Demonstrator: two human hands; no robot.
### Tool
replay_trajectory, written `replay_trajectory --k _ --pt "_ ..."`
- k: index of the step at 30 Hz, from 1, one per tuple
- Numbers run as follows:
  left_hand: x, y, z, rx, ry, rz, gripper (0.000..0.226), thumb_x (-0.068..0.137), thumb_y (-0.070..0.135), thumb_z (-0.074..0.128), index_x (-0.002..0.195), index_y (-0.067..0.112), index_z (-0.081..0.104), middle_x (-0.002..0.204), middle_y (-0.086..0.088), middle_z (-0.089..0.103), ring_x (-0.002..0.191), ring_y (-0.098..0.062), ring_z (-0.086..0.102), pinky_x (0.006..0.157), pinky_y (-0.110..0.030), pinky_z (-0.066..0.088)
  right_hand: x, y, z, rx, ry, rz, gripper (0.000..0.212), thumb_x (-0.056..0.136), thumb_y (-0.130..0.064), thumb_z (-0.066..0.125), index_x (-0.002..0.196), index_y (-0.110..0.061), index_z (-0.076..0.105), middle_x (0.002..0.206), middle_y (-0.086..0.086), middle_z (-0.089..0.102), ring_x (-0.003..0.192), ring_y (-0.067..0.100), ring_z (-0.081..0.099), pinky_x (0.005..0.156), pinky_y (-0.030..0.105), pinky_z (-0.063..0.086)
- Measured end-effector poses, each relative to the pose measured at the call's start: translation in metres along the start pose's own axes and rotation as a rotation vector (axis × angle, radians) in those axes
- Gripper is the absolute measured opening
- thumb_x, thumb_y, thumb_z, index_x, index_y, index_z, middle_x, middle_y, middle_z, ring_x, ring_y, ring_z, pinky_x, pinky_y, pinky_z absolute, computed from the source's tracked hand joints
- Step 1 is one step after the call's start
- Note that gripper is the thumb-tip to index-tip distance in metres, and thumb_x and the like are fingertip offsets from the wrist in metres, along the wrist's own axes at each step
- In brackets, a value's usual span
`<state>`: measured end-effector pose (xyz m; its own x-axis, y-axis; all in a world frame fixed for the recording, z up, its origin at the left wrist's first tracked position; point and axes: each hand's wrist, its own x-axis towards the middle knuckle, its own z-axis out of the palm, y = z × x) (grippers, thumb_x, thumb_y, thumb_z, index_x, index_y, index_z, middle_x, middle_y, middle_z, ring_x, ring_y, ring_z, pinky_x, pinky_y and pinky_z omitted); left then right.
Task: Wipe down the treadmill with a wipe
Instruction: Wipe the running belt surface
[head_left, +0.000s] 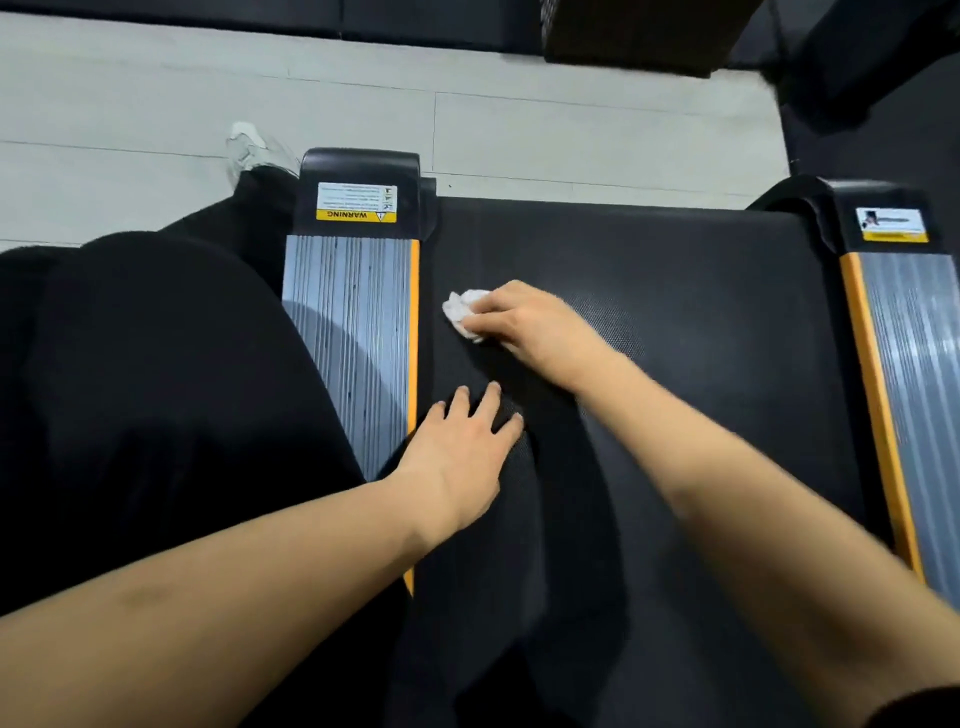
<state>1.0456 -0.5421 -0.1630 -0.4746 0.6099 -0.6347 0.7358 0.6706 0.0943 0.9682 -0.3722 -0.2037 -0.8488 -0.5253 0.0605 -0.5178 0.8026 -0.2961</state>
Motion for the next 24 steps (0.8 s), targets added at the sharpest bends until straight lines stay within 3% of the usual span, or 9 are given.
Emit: replay_trajectory --k 1,4,6,9,13,16,20,22,24 --pt "0.001 -0.002 -0.003 -0.026 0.016 -0.032 0.075 0.104 0.038 0.045 0.164 0.019 0.004 0.17 -0.019 -0.007 0.154 -0.045 0.01 0.123 -0.051 0.024 -0.007 0.024 -0.004 -0.061 0.017 0.049 0.03 0.095 -0.02 0.048 0.111 -0.025 0.073 0.119 -0.005 0.068 0.101 0.022 0.055 0.086 0.026 0.047" --pt "0.006 -0.004 -0.011 -0.113 0.057 -0.088 0.074 0.104 0.04 0.046 0.163 0.015 0.007 0.169 -0.02 -0.008 0.153 -0.044 0.014 0.121 -0.05 0.029 -0.025 0.076 -0.026 -0.131 0.283 0.569 0.03 0.091 -0.017 0.05 0.099 -0.025 0.078 0.101 -0.005 0.068 0.098 0.015 0.061 0.076 0.007 0.034" --pt "0.006 -0.002 -0.012 -0.137 0.093 -0.092 0.073 0.103 0.037 0.047 0.162 0.014 0.011 0.169 -0.018 -0.009 0.153 -0.043 0.014 0.118 -0.051 0.033 -0.022 0.078 -0.019 0.026 0.396 0.77 0.026 0.089 -0.004 0.052 0.083 -0.023 0.07 0.085 0.006 0.056 0.085 0.006 0.056 0.079 0.012 0.032" --pt "0.008 0.0 -0.011 -0.139 0.099 -0.105 0.068 0.103 0.035 0.047 0.159 0.009 0.019 0.169 -0.019 0.0 0.152 -0.043 0.016 0.115 -0.051 0.037 0.007 0.025 0.008 0.156 0.365 0.41 0.017 0.089 -0.021 0.063 0.072 -0.016 0.061 0.081 0.008 0.052 0.088 0.017 0.049 0.086 0.042 0.037" --pt "0.008 -0.001 -0.005 -0.127 0.016 -0.099 0.077 0.103 0.035 0.048 0.162 0.008 0.008 0.168 -0.022 -0.006 0.155 -0.043 0.003 0.12 -0.053 0.031 -0.002 -0.018 0.022 0.117 0.151 0.031 0.028 0.095 -0.015 0.05 0.11 -0.011 0.073 0.114 0.006 0.069 0.107 0.027 0.063 0.09 0.037 0.053" --pt "0.009 -0.002 -0.004 -0.114 -0.046 -0.079 0.087 0.104 0.035 0.049 0.162 0.008 -0.01 0.166 -0.022 -0.023 0.156 -0.043 -0.007 0.123 -0.054 0.024 0.002 0.022 0.01 0.02 0.208 0.084 0.029 0.095 -0.011 0.055 0.118 -0.017 0.073 0.122 0.003 0.068 0.103 0.029 0.062 0.087 0.038 0.055" --pt "0.009 0.001 -0.007 -0.115 -0.073 -0.085 0.087 0.105 0.039 0.046 0.161 0.006 -0.012 0.165 -0.024 -0.025 0.155 -0.045 -0.008 0.123 -0.056 0.022 0.036 0.037 0.01 -0.022 0.391 0.469 0.022 0.093 -0.012 0.058 0.105 -0.014 0.076 0.11 0.005 0.07 0.098 0.031 0.062 0.079 0.041 0.056" --pt "0.009 0.0 -0.007 -0.127 -0.075 -0.083 0.086 0.105 0.039 0.045 0.161 0.006 -0.011 0.165 -0.023 -0.024 0.155 -0.045 -0.008 0.123 -0.055 0.022 0.047 0.016 0.021 0.046 0.405 0.437 0.022 0.091 -0.008 0.059 0.103 -0.013 0.077 0.107 0.008 0.07 0.099 0.031 0.062 0.083 0.038 0.054" --pt "0.01 -0.002 -0.009 -0.144 -0.075 -0.081 0.086 0.105 0.039 0.046 0.162 0.007 -0.009 0.166 -0.023 -0.022 0.156 -0.044 -0.007 0.123 -0.054 0.023 0.043 -0.006 0.026 0.128 0.288 0.221 0.025 0.09 -0.005 0.059 0.106 -0.012 0.077 0.11 0.008 0.07 0.098 0.03 0.062 0.087 0.033 0.05"
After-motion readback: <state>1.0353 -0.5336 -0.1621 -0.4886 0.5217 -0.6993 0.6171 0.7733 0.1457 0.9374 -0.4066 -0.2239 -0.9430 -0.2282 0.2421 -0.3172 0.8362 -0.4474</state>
